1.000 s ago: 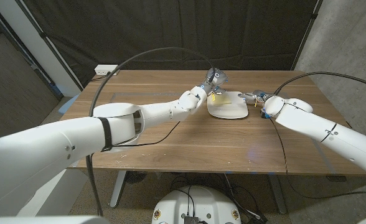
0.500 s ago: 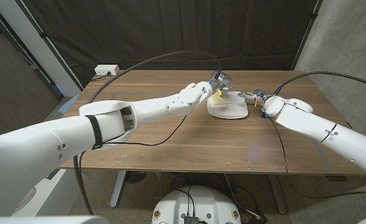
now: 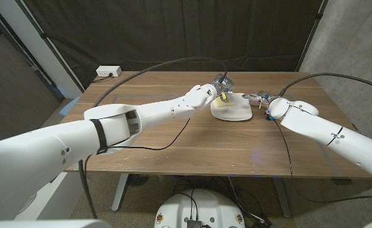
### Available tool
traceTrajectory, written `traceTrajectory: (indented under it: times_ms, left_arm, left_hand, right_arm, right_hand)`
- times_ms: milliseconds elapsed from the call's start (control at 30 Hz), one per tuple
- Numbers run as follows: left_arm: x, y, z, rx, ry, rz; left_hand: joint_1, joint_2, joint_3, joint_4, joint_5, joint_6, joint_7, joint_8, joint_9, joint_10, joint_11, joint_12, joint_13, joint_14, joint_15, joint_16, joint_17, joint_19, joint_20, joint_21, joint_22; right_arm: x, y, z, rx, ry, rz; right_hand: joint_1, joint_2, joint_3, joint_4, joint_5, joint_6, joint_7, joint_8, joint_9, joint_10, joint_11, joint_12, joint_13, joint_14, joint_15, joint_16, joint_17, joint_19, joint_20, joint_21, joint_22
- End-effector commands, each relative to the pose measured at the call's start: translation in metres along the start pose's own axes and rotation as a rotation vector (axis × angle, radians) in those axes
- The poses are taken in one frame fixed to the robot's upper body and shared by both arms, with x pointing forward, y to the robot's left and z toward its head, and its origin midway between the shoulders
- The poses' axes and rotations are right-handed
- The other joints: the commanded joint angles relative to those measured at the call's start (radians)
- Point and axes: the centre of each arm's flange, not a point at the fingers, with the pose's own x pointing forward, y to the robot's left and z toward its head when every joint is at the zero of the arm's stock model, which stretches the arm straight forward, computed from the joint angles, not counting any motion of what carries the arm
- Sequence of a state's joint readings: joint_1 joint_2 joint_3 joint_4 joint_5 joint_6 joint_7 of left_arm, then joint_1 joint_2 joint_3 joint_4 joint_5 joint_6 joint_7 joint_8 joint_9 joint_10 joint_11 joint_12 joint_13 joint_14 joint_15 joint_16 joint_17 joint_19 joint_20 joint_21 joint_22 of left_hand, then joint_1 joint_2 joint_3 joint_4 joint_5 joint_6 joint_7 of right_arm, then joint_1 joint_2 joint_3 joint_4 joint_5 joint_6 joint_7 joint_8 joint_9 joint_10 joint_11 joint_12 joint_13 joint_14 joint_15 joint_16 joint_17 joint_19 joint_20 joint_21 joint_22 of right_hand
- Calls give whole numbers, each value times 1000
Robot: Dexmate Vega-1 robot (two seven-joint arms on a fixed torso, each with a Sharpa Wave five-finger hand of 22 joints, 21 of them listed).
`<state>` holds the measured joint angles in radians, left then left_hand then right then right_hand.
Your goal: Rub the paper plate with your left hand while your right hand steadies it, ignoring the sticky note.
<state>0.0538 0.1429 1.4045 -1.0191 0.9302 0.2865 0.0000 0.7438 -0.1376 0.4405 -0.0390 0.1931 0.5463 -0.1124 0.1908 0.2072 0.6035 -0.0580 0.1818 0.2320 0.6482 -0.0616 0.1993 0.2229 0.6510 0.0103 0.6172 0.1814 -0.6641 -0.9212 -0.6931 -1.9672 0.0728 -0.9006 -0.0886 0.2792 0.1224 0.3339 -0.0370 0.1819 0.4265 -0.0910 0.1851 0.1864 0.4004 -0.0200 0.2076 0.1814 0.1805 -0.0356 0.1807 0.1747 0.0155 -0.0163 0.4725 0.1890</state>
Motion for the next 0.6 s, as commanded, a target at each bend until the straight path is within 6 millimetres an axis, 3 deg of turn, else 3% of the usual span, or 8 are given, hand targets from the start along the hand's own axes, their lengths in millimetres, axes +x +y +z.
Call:
traceTrajectory:
  times_ms: [33, 200, 600]
  left_arm:
    - [9, -18, 2, -7, -3, -30]
    - [11, -23, 4, -6, -18, -27]
    - [10, -29, 17, 31, -54, -2]
  left_hand:
    - [10, 8, 3, -6, 6, 11, -3, 12, 5, 16, -9, 13, 1, 19, -93, 12, 0, 23, -6, 2, 1]
    - [23, 23, 12, -10, 6, 30, -5, 22, 5, 29, -12, 18, -2, 30, -107, 17, -1, 29, -13, 1, 1]
    - [58, 49, 31, -26, 2, 104, -17, 51, 3, 95, -53, 36, -9, 93, -145, 40, -9, 46, -45, 0, 2]
  right_arm:
    - [-2, 1, 0, 3, -1, 1]
    - [-2, 1, 0, 5, -3, 0]
    - [-4, 0, -2, 8, 0, -4]
  right_hand:
    - [-10, 0, 0, 5, 1, -4, 0, 5, 2, 2, -1, 5, 3, 11, -20, 4, 3, -5, -9, -6, 4]
    - [-15, -1, -2, 7, 1, -3, 0, 5, 2, 3, 2, 6, 3, 11, -20, 4, 3, -5, -9, -6, 4]
    - [-23, -5, -5, 11, 2, -5, 1, 5, 2, 3, 4, 6, 3, 11, -21, 4, 3, -5, -8, -8, 4]
